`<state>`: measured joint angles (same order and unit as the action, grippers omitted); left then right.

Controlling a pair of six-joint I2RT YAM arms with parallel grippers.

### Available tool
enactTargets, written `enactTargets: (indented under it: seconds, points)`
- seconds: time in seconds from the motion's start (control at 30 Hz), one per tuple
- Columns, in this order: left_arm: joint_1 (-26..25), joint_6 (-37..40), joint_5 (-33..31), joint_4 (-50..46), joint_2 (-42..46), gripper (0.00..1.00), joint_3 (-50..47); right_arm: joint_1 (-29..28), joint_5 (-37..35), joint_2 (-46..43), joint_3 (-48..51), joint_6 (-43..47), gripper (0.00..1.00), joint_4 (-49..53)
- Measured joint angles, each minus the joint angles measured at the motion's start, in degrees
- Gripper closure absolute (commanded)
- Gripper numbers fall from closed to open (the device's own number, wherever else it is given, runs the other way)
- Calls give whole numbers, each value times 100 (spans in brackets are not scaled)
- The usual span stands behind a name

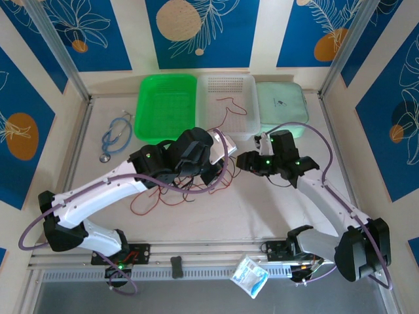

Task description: Untangle the cables

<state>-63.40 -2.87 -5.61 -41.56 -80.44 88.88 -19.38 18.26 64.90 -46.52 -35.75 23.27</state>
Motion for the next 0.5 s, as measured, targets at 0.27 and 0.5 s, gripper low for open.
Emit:
enactTargets:
  seconds: [0.27,0.5]
  points:
    - [-2,2,107,-2,0,100,63,0,-74,391,-280,291,56,61]
    - [-2,2,111,0,0,100,96,0,-101,560,-389,570,63,138]
